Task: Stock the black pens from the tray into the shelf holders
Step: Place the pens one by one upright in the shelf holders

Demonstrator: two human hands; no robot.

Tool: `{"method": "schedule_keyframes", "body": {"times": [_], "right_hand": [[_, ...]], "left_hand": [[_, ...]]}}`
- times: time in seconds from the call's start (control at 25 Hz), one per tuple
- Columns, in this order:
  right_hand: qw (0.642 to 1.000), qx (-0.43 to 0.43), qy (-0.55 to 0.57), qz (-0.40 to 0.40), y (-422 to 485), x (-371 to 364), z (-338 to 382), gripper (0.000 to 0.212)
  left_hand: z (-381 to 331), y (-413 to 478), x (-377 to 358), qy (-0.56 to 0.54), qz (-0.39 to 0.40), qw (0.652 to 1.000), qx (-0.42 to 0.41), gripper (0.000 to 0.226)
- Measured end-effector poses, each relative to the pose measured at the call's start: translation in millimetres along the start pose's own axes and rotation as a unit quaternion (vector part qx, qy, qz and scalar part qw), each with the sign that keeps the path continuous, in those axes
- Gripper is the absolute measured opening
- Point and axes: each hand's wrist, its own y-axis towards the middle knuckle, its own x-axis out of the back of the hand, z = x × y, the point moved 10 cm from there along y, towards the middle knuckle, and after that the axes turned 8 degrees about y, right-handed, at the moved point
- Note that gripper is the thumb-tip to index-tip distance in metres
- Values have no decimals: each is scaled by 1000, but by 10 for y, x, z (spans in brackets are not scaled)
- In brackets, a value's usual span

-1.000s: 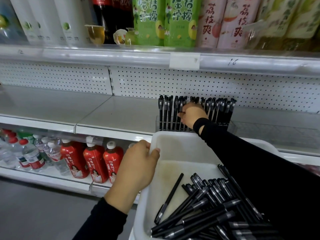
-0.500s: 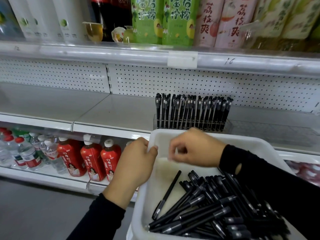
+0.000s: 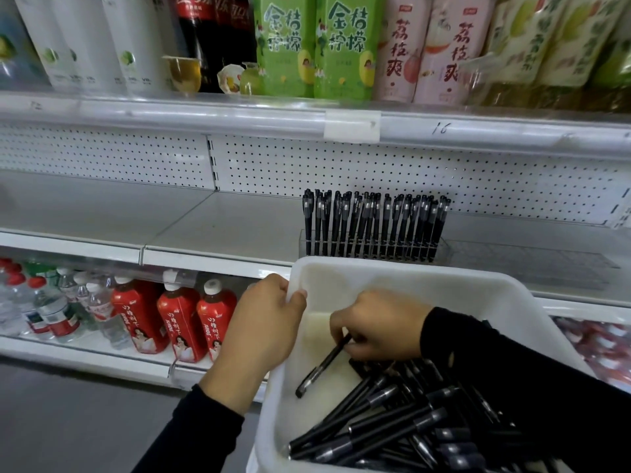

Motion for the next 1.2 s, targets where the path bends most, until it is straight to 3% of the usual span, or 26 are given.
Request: {"method": "schedule_keyframes", "body": {"times": [0.24, 0.4, 0.56, 0.76, 0.88, 1.04, 1.2], "right_hand": [[982, -33, 120, -141, -152, 550, -263, 10], [970, -87, 101, -203, -195, 844, -474, 11], [872, -173, 316, -331, -209, 1229, -1048, 8], [829, -247, 389, -316, 138, 1137, -1520, 19], [832, -273, 382, -295, 343, 926, -1641, 23], [803, -308, 437, -264, 512, 673, -1738, 25], [838, -335, 363, -232, 616, 598, -1819, 27]], "left_hand": [[-6, 13, -15, 3, 1, 1000, -3, 24], [35, 31, -37, -7, 8, 1000, 1, 28], [39, 29, -54, -12, 6, 1000, -1, 23], [59, 31, -65, -14, 11, 1000, 8, 20], [61, 29, -59, -18, 11, 1000, 10, 21], [79, 39, -65, -28, 10, 999, 10, 20], [99, 56, -79, -32, 10, 999, 12, 21]]}}
